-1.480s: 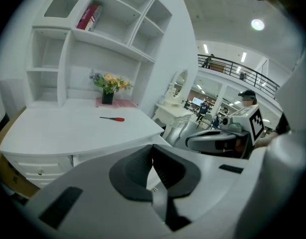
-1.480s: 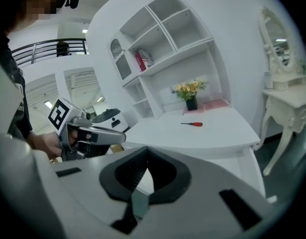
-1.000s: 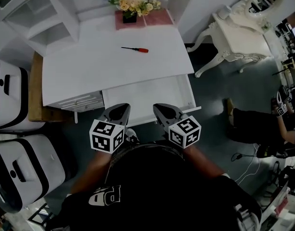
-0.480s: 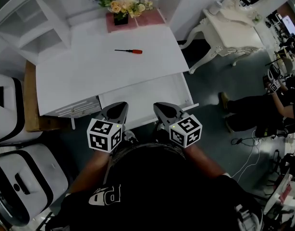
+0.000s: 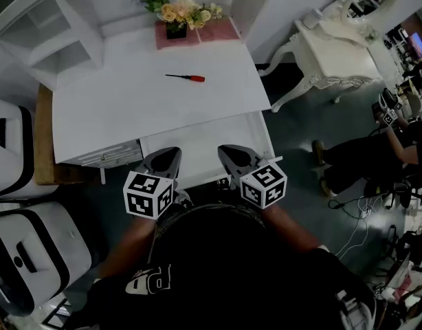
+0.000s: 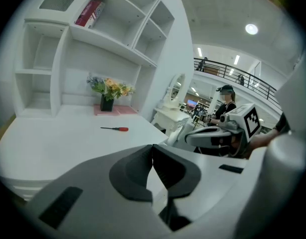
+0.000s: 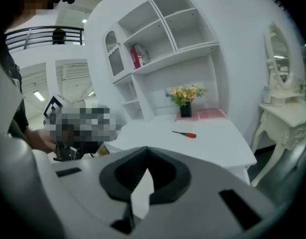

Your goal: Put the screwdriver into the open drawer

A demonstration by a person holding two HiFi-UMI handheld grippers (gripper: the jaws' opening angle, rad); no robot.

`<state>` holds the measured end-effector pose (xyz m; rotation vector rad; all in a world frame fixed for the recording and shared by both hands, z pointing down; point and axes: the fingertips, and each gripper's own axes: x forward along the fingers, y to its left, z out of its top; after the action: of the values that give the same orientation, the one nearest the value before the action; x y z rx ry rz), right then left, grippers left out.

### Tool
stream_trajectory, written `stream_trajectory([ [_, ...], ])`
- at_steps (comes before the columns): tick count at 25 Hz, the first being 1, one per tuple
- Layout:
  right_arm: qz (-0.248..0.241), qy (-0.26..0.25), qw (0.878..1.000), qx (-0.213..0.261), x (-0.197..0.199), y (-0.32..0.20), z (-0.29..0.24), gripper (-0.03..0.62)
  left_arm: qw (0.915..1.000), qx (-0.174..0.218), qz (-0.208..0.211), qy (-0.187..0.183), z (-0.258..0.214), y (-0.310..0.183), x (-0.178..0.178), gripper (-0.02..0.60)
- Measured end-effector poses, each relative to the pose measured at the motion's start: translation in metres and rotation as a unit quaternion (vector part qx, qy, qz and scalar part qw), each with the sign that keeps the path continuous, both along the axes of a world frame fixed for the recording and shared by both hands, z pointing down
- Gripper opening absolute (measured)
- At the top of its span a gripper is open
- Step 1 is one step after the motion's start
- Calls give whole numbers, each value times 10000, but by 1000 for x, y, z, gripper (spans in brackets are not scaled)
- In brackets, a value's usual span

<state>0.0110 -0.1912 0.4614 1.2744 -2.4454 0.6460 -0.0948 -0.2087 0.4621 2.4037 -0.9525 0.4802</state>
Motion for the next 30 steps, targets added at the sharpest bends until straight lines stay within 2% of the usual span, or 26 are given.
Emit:
stream_trajectory([
  [9, -541, 455, 9975, 55, 19, -47, 5, 9, 9985, -84, -543, -13, 1, -21, 4, 15],
  [15, -923, 1045, 9900, 232, 29, -90, 19, 9, 9956, -324, -872, -148, 14, -25, 2, 15],
  [20, -1083, 1315, 9851, 251, 31, -125, 38, 9, 9927, -379, -1100, -309, 19, -31, -1, 15],
  [30, -1663, 1994, 9653, 294, 30, -185, 69, 12, 9849, -524, -1589, -440, 24, -37, -3, 15],
])
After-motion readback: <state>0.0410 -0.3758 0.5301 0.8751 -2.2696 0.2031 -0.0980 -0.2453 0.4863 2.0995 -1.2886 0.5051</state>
